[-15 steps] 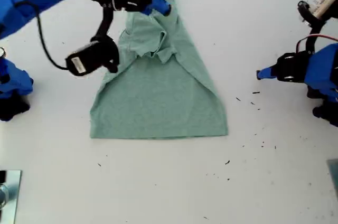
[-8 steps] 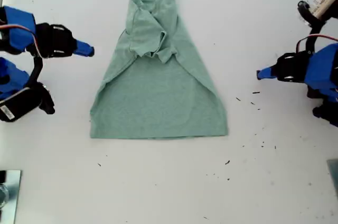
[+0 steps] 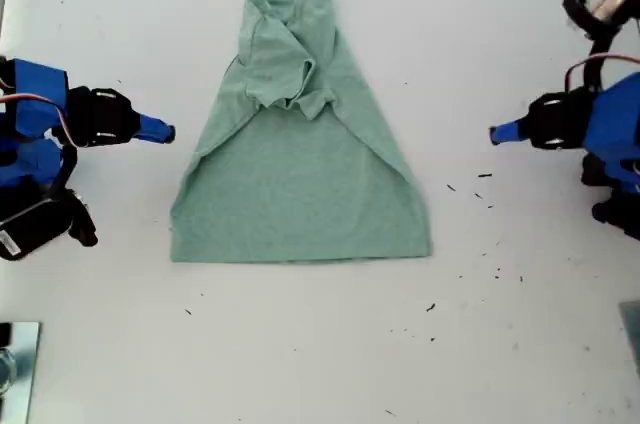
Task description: Fold t shirt
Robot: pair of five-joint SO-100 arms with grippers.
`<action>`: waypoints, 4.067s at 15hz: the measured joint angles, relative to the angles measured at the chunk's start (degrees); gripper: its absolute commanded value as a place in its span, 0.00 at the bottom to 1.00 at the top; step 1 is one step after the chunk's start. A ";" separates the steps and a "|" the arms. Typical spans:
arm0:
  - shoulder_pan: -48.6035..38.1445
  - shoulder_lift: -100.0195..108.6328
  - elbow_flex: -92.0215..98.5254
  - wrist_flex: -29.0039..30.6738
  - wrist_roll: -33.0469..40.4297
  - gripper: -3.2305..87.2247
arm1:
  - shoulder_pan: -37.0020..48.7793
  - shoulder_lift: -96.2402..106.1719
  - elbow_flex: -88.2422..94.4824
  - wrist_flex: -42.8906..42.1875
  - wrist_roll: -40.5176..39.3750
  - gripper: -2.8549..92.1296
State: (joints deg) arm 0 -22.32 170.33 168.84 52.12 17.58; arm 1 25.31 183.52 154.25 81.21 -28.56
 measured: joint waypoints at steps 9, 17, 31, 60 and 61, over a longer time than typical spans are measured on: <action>0.00 3.78 0.00 0.00 0.00 0.03 | -14.68 -61.52 -74.97 18.02 -13.54 0.30; 0.00 3.78 0.18 0.00 0.70 0.03 | -23.73 -70.66 -44.82 -6.77 3.69 0.30; 0.00 3.60 0.18 0.00 1.76 0.03 | -28.65 -78.13 -40.78 -10.72 13.62 0.02; 0.00 3.96 0.18 0.00 1.76 0.03 | -6.24 -27.51 2.64 -16.26 -6.59 0.06; 0.00 3.96 0.18 0.00 1.76 0.03 | -4.04 -24.52 5.89 -16.61 -7.12 0.06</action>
State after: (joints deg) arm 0 -22.32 174.29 169.01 52.12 19.34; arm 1 21.27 158.99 160.14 64.60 -35.68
